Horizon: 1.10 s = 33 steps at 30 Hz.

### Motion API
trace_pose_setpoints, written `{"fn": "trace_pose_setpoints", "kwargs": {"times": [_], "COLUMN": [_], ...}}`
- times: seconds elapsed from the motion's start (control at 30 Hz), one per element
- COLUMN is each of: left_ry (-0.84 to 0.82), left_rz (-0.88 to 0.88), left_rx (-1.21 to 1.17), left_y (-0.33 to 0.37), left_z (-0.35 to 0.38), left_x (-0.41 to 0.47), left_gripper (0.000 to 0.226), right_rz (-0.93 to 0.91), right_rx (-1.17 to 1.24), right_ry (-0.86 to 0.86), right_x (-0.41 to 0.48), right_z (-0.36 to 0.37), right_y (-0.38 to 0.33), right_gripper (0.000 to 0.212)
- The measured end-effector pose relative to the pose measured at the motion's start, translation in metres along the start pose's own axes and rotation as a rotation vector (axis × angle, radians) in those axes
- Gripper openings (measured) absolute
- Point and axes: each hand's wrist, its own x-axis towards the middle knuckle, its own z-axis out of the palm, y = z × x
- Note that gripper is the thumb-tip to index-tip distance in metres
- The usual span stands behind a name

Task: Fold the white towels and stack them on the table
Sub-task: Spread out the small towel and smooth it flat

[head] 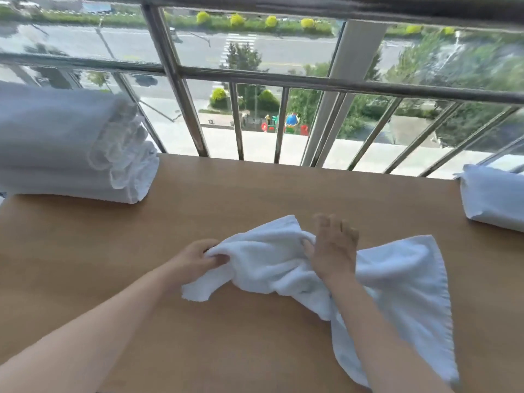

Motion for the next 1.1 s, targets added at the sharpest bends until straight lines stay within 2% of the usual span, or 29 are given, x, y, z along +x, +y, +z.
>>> {"fn": "trace_pose_setpoints", "kwargs": {"times": [0.1, 0.13, 0.17, 0.27, 0.4, 0.47, 0.53, 0.6, 0.73, 0.87, 1.0, 1.1], "left_ry": [-0.101, -0.144, -0.2, -0.377, -0.522, -0.592, -0.648, -0.68, -0.648, -0.604, -0.585, -0.583], "left_rz": [-0.011, -0.015, -0.014, -0.011, -0.003, 0.001, -0.001, 0.008, 0.064, 0.114, 0.155, 0.111], "left_rx": [-0.117, -0.126, -0.13, -0.157, -0.123, -0.114, -0.114, -0.103, -0.093, -0.187, -0.234, -0.349], "left_y": [0.0, -0.002, -0.004, -0.008, -0.014, -0.018, -0.019, -0.022, -0.027, -0.034, -0.038, -0.042], "left_z": [-0.011, -0.015, -0.021, -0.038, -0.051, -0.057, -0.057, -0.058, -0.058, -0.056, -0.06, -0.07], "left_x": [0.005, 0.006, 0.007, 0.008, 0.002, -0.001, -0.004, -0.01, -0.02, -0.034, -0.041, -0.041], "left_gripper": [0.023, 0.023, 0.024, 0.024, 0.039, 0.05, 0.056, 0.052, 0.042, 0.022, 0.014, 0.019], "right_rz": [0.086, 0.123, 0.193, 0.518, 1.015, 1.11, 1.105, 1.119, 1.155, 1.126, 1.17, 1.176], "right_rx": [0.357, 0.496, 0.632, 0.96, 1.216, 1.399, 1.643, 1.905, 2.281, 2.431, 2.462, 2.525], "right_ry": [0.25, 0.248, 0.194, 0.065, 0.059, 0.105, 0.152, 0.18, 0.306, 0.384, 0.272, 0.19], "right_x": [-0.052, -0.073, -0.092, -0.131, -0.151, -0.149, -0.141, -0.137, -0.139, -0.152, -0.161, -0.157], "right_z": [0.002, 0.007, 0.012, 0.04, 0.062, 0.067, 0.065, 0.062, 0.053, 0.055, 0.066, 0.069], "right_y": [-0.036, -0.051, -0.066, -0.107, -0.163, -0.19, -0.207, -0.224, -0.241, -0.239, -0.254, -0.277], "right_gripper": [0.02, 0.009, 0.008, 0.024, 0.025, 0.031, 0.036, 0.041, 0.038, 0.034, 0.035, 0.047]}}
